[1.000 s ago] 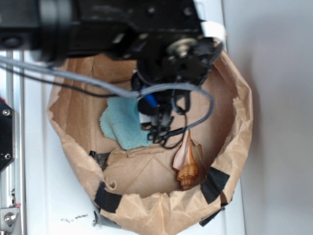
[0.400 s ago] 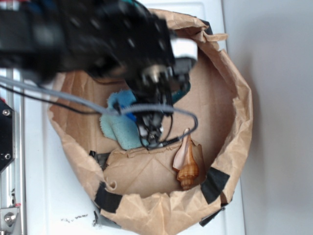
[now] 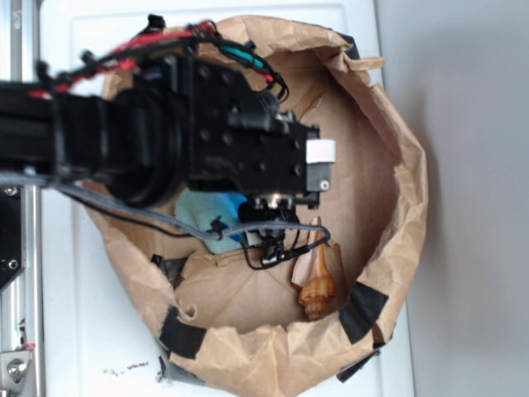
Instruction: Grab the blue cloth.
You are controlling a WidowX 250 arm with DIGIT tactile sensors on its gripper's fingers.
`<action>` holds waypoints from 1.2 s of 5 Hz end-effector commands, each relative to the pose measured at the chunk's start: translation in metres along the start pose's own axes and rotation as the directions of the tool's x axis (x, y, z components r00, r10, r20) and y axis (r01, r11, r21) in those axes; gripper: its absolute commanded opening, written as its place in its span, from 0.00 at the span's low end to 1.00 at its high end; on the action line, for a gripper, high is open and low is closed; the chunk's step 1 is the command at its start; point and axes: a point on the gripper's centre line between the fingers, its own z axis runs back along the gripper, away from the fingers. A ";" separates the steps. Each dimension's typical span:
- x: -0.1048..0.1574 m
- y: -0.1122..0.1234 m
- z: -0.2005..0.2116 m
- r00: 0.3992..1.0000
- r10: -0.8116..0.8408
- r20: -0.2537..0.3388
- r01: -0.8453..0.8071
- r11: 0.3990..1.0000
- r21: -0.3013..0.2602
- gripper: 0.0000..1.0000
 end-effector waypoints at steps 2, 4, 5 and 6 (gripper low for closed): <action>-0.003 0.002 0.005 0.999 -0.032 0.007 0.032 0.999 -0.013 0.00; -0.008 0.006 0.012 1.000 -0.023 0.014 0.024 0.998 -0.056 0.00; -0.012 0.009 0.015 1.000 -0.022 0.011 0.023 0.997 -0.068 0.00; -0.016 0.012 0.020 1.000 -0.028 0.002 0.028 0.996 -0.084 0.00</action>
